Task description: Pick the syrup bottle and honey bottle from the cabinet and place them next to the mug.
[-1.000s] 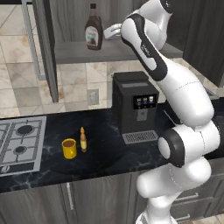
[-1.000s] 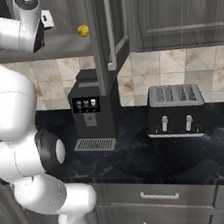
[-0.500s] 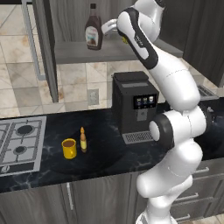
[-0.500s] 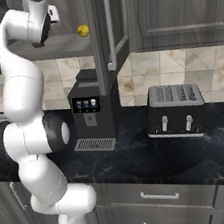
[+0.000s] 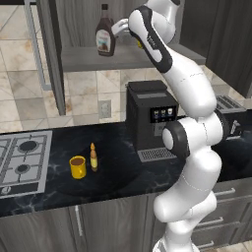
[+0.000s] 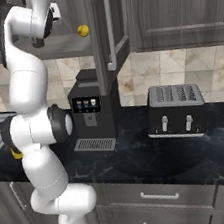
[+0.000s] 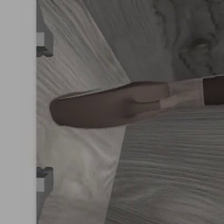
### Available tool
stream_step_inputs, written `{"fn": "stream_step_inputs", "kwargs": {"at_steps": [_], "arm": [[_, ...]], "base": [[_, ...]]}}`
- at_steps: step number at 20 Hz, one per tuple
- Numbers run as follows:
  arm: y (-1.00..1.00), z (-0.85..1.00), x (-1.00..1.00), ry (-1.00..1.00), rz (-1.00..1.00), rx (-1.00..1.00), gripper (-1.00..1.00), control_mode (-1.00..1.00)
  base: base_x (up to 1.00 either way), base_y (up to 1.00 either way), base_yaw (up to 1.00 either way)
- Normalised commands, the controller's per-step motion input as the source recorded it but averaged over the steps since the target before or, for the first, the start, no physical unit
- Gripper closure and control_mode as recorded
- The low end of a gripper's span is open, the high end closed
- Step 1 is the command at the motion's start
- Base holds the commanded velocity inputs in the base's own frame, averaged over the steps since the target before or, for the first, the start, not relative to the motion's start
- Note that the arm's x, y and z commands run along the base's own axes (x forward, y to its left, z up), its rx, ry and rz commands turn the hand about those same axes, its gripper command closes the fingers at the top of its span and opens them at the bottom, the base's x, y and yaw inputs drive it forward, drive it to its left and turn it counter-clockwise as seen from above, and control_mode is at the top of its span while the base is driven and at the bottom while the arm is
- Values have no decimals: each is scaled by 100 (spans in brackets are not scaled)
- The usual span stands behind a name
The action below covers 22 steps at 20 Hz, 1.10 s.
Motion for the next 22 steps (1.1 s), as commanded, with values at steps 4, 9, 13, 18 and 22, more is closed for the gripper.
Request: {"fn": "stream_step_inputs", "kwargs": {"at_steps": [4, 9, 13, 18, 22], "arm": [[10, 0, 11, 0, 0, 0, -100, -100], [5, 0, 13, 0, 0, 0, -100, -100], [14, 0, 10, 0, 0, 0, -100, -100], [12, 0, 13, 0, 0, 0, -100, -100], [0, 0, 20, 0, 0, 0, -100, -100]], "base": [[0, 0, 0], [0, 0, 0], [0, 0, 0], [0, 0, 0], [0, 0, 0]]}}
